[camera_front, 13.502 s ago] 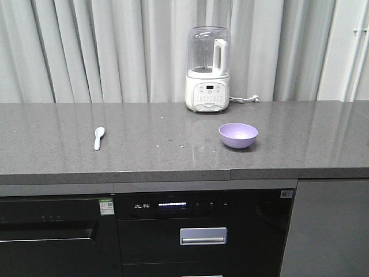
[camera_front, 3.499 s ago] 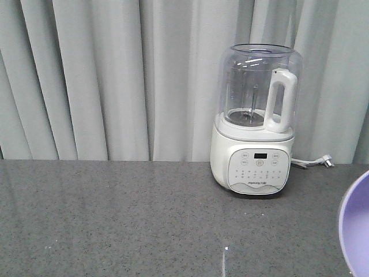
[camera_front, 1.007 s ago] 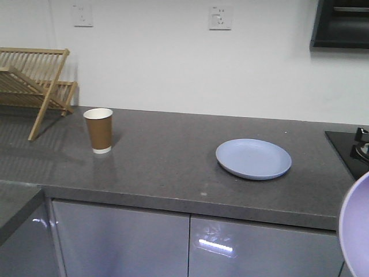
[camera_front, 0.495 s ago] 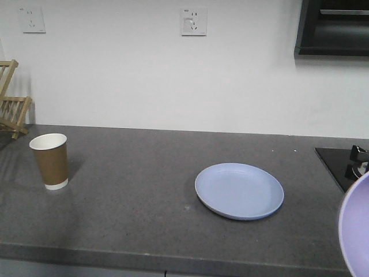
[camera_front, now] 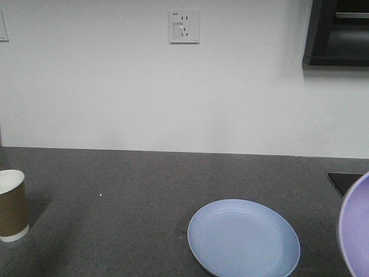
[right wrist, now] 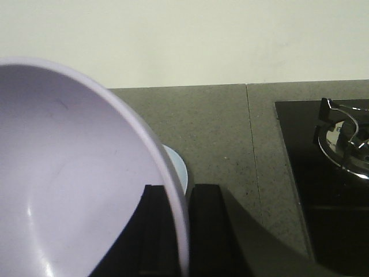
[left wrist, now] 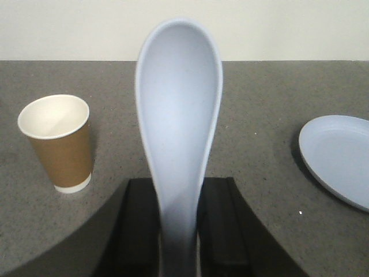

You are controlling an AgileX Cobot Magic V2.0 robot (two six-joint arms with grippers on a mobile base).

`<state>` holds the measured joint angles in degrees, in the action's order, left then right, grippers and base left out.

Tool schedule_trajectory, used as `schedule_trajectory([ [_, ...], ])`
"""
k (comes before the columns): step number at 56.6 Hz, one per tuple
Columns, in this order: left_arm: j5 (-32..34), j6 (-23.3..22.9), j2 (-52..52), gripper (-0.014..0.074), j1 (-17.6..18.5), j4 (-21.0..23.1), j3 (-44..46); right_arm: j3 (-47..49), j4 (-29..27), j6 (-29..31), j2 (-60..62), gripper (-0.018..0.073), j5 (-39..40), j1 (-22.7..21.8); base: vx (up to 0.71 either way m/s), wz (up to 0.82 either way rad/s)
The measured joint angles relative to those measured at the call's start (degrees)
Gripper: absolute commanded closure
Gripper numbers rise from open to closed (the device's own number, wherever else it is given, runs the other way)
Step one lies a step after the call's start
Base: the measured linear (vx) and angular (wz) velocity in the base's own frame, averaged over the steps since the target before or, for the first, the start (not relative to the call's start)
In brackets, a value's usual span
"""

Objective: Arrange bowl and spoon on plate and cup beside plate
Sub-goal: 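Drive the base to the counter with the pale blue plate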

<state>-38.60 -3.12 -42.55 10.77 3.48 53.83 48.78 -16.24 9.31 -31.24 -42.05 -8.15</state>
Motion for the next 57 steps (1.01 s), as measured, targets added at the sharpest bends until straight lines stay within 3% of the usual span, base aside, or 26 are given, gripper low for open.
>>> schedule_trajectory([
  [23,0.00,0.00,0.00,0.0603,0.00,0.00,0.00,0.00,0.00,0.00,0.00,0.0568,0.00,0.00,0.21,-0.07],
  [57,0.00,0.00,0.00,0.0603,0.00,0.00,0.00,0.00,0.00,0.12,0.00,0.0568,0.00,0.00,0.02,-0.02],
])
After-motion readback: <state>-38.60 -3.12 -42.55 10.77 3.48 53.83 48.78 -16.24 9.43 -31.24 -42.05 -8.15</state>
